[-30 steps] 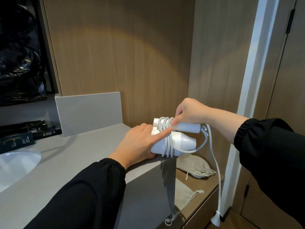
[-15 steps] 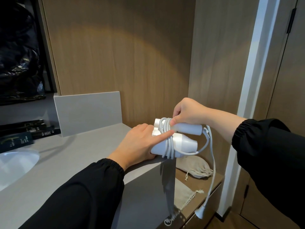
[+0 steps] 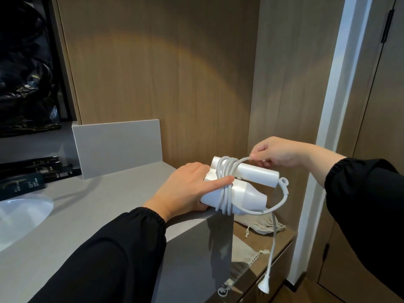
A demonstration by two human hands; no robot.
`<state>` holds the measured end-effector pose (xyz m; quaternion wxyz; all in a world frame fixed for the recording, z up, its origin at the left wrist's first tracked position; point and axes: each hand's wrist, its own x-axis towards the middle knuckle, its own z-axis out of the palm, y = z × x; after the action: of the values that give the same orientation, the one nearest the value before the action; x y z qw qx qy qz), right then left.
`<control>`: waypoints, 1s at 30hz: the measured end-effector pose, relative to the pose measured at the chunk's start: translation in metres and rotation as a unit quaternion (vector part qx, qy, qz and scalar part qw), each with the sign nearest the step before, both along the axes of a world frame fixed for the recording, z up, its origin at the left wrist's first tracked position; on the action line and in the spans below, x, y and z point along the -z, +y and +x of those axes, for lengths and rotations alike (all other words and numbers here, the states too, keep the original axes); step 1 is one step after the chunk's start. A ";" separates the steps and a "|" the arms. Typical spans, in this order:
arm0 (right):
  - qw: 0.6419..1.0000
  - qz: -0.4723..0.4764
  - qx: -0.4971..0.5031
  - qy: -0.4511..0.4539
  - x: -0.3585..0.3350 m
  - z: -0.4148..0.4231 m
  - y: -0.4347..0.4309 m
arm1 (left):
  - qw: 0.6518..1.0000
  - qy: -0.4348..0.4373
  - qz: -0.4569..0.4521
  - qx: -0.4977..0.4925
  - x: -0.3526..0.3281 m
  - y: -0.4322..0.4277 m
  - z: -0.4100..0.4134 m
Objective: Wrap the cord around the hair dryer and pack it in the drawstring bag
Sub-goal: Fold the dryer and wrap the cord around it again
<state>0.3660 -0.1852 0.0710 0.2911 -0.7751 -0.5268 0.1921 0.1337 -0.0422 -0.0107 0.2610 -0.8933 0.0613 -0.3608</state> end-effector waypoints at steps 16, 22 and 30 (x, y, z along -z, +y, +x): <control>0.986 0.089 0.093 0.109 0.025 0.018 0.000 | 0.997 0.001 -0.081 -0.001 0.002 0.000 -0.001; 0.989 0.090 0.121 0.009 0.039 0.022 0.004 | 0.981 0.017 -0.194 -0.002 0.002 0.002 -0.003; 0.989 0.115 0.078 -0.055 0.046 -0.008 0.012 | 0.966 -0.052 -0.238 -0.085 0.001 -0.006 0.001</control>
<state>0.3579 -0.1736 0.0255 0.3632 -0.7845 -0.4984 0.0643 0.1347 -0.0477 -0.0122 0.0734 -0.9118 -0.1160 -0.3871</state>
